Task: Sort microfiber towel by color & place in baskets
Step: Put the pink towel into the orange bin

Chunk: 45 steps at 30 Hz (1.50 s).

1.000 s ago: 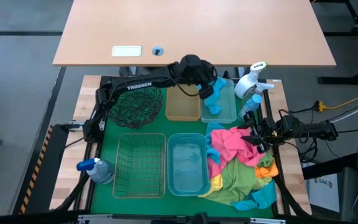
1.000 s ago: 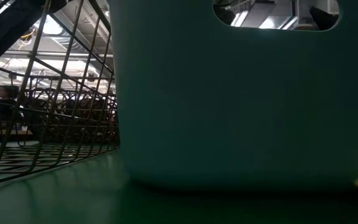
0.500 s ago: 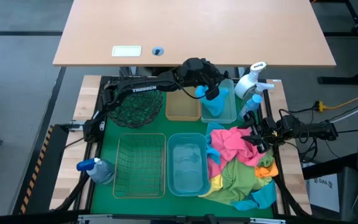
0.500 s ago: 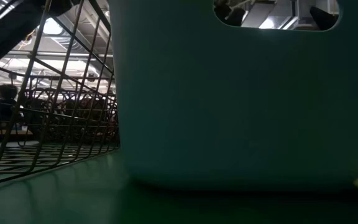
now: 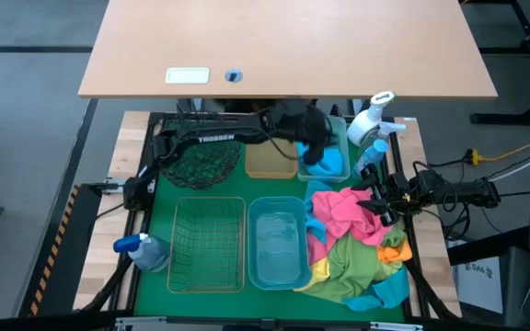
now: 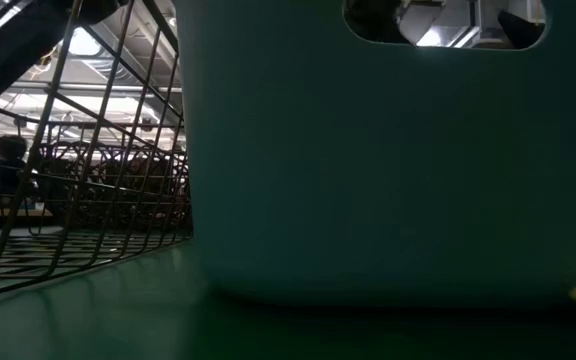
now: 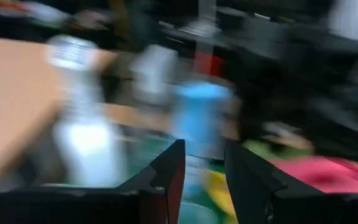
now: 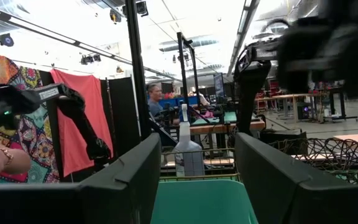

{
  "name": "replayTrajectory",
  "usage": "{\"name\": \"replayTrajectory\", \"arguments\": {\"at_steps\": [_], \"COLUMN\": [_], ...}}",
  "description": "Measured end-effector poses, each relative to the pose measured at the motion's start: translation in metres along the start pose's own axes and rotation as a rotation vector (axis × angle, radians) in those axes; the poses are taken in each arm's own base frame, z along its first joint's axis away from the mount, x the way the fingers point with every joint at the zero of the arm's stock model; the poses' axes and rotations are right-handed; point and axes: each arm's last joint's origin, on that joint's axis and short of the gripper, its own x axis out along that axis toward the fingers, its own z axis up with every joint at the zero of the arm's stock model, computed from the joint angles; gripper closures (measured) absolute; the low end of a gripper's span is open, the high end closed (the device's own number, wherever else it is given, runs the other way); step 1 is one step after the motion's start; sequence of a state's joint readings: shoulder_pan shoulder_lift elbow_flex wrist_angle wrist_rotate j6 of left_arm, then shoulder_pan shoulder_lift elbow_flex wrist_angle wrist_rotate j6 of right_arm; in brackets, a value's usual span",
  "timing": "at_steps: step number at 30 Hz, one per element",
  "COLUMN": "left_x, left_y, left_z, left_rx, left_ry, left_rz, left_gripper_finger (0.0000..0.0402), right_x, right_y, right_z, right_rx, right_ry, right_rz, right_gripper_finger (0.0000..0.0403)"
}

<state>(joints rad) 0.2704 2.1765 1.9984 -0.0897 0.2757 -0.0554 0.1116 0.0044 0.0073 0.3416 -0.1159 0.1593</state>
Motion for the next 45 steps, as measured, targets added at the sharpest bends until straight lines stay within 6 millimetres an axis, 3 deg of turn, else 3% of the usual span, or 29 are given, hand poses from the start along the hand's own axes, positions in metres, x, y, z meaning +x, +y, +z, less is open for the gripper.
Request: {"name": "replayTrajectory", "arguments": {"at_steps": [3,8,14,21,27,33,45], "left_x": [0.005,0.011,0.019,0.03,0.044,0.055,0.057], "left_y": [-0.024,-0.066,-0.109,-0.139,-0.151,-0.15,-0.15], "left_z": [-0.009,-0.024,-0.036,-0.053,-0.073,-0.088,-0.086], "left_rx": [0.008,0.137,0.273,0.333,0.352,0.372,0.341], "left_ry": [0.085,0.198,0.239,0.251,0.269,0.288,0.255], "left_rz": [-0.134,-0.216,-0.168,-0.153,-0.127,-0.025,-0.002], "left_gripper_finger": [0.0296,0.0295,0.0295,0.0295,0.0295,0.0295,0.0295], "right_x": [0.0,0.0,0.0,0.0,0.0,0.0,0.0], "right_y": [0.0,0.0,0.0,0.0,0.0,0.0,0.0], "right_z": [0.0,0.0,0.0,0.0,0.0,0.0,-0.001], "right_rx": [0.0,0.0,-0.001,0.0,0.0,0.0,0.001], "right_ry": [0.0,0.0,0.0,0.001,0.001,0.004,0.008], "right_rz": [0.0,0.0,0.0,0.0,0.0,0.007,0.007], "right_gripper_finger": [0.0198,0.0198,0.0198,0.0198,0.0198,0.0198,0.0198]}}
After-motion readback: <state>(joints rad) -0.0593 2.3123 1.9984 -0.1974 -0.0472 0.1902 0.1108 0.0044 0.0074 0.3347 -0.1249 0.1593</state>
